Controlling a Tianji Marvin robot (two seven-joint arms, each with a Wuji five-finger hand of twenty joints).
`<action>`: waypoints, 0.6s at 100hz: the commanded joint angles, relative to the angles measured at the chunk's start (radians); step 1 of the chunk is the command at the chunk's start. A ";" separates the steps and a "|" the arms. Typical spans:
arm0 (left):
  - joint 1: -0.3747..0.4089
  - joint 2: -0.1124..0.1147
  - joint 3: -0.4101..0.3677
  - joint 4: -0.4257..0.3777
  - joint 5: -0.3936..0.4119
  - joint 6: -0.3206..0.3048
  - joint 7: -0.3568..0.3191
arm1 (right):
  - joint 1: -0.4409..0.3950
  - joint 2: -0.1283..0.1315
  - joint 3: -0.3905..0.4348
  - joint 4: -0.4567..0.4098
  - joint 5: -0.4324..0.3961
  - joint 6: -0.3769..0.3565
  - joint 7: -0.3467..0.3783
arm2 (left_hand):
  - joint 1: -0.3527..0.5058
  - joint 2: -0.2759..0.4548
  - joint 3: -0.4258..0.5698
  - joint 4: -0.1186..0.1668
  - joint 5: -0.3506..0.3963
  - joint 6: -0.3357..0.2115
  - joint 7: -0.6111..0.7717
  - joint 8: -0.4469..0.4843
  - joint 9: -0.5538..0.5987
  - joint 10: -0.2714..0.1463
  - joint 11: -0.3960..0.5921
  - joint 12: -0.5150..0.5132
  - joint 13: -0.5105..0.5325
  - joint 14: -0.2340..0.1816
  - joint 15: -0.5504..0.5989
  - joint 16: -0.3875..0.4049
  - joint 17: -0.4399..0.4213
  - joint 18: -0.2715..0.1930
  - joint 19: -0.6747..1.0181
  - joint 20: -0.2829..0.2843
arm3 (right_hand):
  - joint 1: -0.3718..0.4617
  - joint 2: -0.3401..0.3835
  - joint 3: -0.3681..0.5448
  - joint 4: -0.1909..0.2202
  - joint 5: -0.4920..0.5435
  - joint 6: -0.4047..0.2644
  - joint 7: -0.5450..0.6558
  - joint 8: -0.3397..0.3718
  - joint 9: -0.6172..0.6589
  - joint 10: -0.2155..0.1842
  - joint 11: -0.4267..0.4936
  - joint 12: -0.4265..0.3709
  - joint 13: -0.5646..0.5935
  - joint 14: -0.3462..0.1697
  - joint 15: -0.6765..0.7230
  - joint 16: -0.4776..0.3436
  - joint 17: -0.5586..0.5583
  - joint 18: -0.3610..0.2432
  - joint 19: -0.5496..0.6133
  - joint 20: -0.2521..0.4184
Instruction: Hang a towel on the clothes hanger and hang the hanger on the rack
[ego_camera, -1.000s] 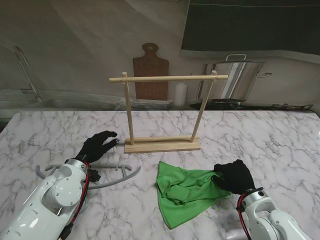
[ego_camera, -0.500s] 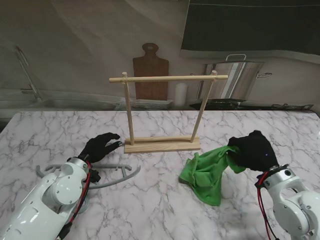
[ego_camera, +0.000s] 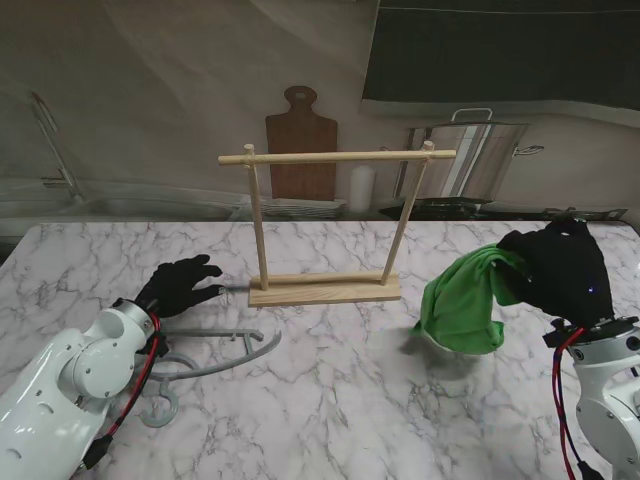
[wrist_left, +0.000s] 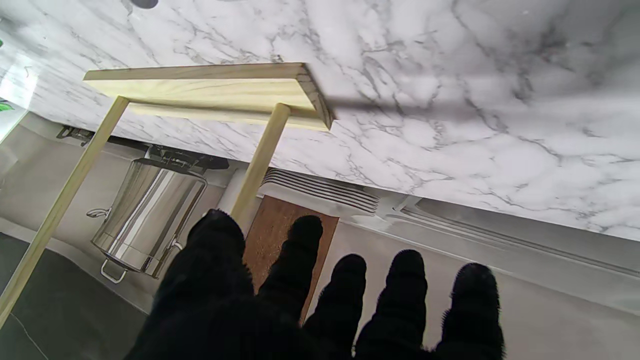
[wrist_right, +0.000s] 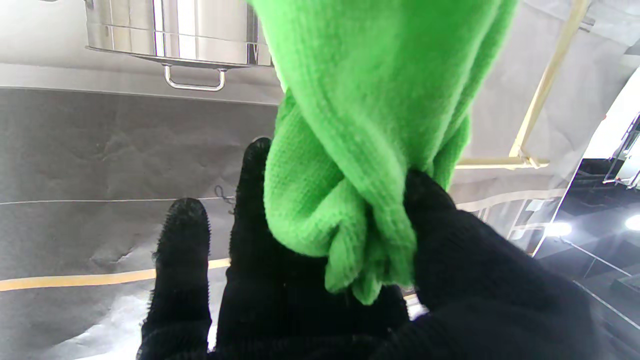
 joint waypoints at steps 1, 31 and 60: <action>0.003 0.011 -0.008 0.007 0.025 -0.015 -0.029 | -0.014 0.003 -0.004 0.004 -0.009 -0.005 -0.001 | 0.018 0.063 -0.011 -0.027 -0.046 -0.019 -0.031 -0.017 -0.059 -0.012 -0.026 -0.024 -0.020 -0.020 -0.013 -0.024 0.013 -0.022 -0.085 -0.012 | 0.012 0.073 0.014 -0.005 0.051 -0.043 0.056 0.038 0.002 0.034 0.020 0.007 0.043 -0.064 -0.010 0.006 -0.011 0.020 -0.015 0.011; 0.035 0.037 -0.085 0.022 0.169 -0.106 -0.073 | -0.033 0.000 -0.022 0.031 -0.005 0.002 -0.037 | 0.001 0.071 -0.011 -0.028 -0.159 -0.032 -0.099 -0.134 -0.201 -0.025 -0.053 -0.144 -0.061 -0.064 -0.030 -0.085 0.043 -0.093 -0.162 -0.025 | 0.011 0.073 0.012 -0.004 0.053 -0.048 0.049 0.039 0.003 0.032 0.011 0.006 0.046 -0.064 -0.026 0.003 -0.015 0.027 -0.022 0.011; 0.059 0.057 -0.160 0.026 0.204 -0.209 -0.156 | -0.046 -0.004 -0.018 0.030 0.012 0.006 -0.037 | -0.386 0.089 -0.025 -0.047 -0.376 -0.030 -0.197 -0.419 -0.296 -0.046 -0.069 -0.209 -0.196 -0.122 -0.082 -0.164 -0.029 -0.170 -0.259 -0.077 | 0.013 0.073 0.007 -0.004 0.053 -0.051 0.042 0.039 0.004 0.030 0.001 0.005 0.044 -0.065 -0.037 0.003 -0.027 0.035 -0.034 0.010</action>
